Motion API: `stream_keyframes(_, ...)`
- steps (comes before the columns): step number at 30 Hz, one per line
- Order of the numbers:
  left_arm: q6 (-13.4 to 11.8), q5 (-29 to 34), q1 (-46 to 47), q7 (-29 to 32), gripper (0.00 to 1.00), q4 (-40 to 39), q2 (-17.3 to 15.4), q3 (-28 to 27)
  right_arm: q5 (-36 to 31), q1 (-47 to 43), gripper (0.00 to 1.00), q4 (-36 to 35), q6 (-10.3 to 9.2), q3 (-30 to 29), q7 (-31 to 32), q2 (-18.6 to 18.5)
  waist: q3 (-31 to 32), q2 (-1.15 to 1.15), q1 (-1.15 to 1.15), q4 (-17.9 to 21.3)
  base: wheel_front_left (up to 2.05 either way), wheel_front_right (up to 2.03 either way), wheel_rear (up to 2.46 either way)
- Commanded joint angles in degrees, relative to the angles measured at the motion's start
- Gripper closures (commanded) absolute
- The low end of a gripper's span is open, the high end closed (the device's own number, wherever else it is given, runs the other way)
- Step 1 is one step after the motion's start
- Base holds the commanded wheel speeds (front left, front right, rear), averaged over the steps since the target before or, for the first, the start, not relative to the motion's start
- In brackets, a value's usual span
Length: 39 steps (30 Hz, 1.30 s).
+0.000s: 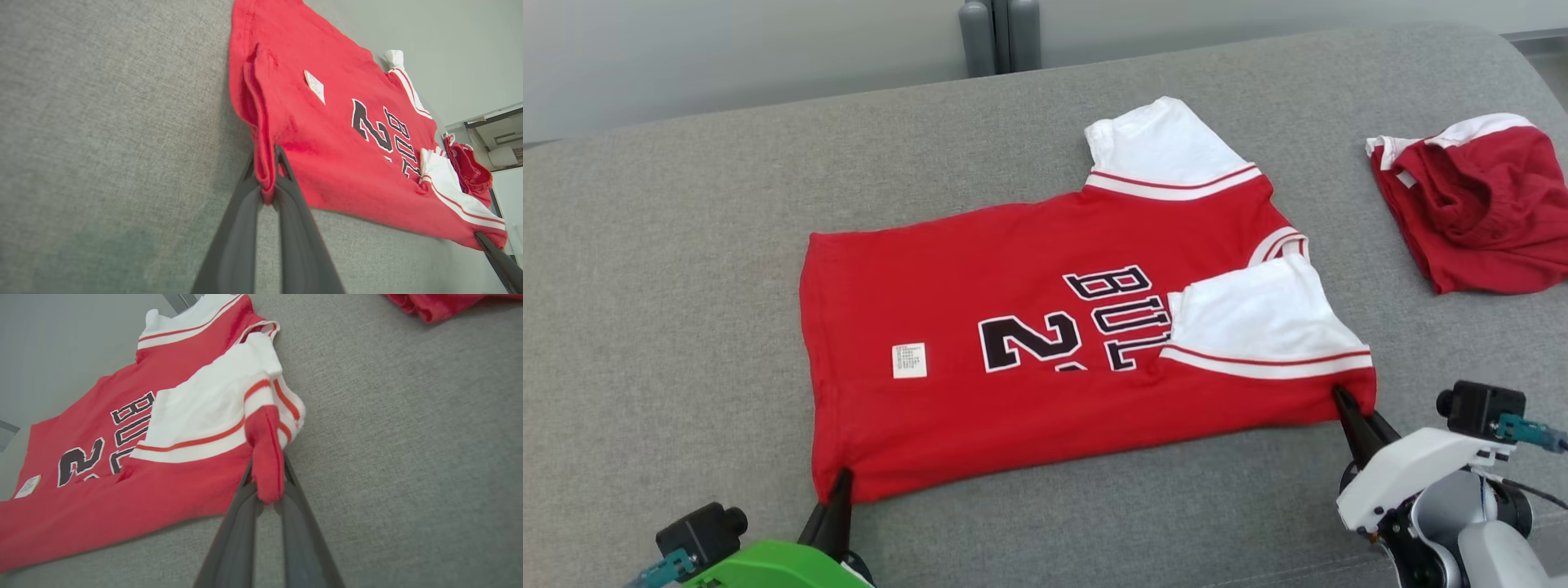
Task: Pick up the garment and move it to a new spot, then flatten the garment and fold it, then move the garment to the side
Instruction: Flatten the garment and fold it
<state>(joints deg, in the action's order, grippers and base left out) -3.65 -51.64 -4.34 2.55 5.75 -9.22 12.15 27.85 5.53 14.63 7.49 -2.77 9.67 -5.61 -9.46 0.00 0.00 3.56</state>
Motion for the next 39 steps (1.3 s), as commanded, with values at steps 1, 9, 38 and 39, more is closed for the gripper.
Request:
stream_keyframes(1,-0.7,-0.3,-1.3,0.2,1.0,-0.3,-0.3,-0.2,-0.4,-1.9,1.0,-1.3,-0.01,-0.6,0.4,0.5,-0.2,0.0,0.0,-0.1,0.0,0.0,0.0)
stream_keyframes(9,-2.4,0.8,-1.7,-0.9,0.0,-0.9,-1.1,-1.1,-2.0,-6.3,0.0,-3.0,-0.01,-2.1,-1.5,2.3,-0.9,0.0,0.0,0.6,0.0,0.0,0.0)
stream_keyframes(38,-0.2,19.5,43.7,11.4,0.0,25.3,-12.2,9.0,-7.5,12.3,0.0,-11.0,-0.01,5.3,-1.0,-2.0,-13.6,0.0,0.0,5.0,0.0,0.0,0.0)
stream_keyframes(39,0.0,19.5,44.5,11.5,0.0,26.0,-12.0,9.2,-7.7,12.9,0.0,-10.9,-0.01,5.6,-1.0,-2.4,-13.9,0.0,0.0,5.0,0.0,0.0,0.0)
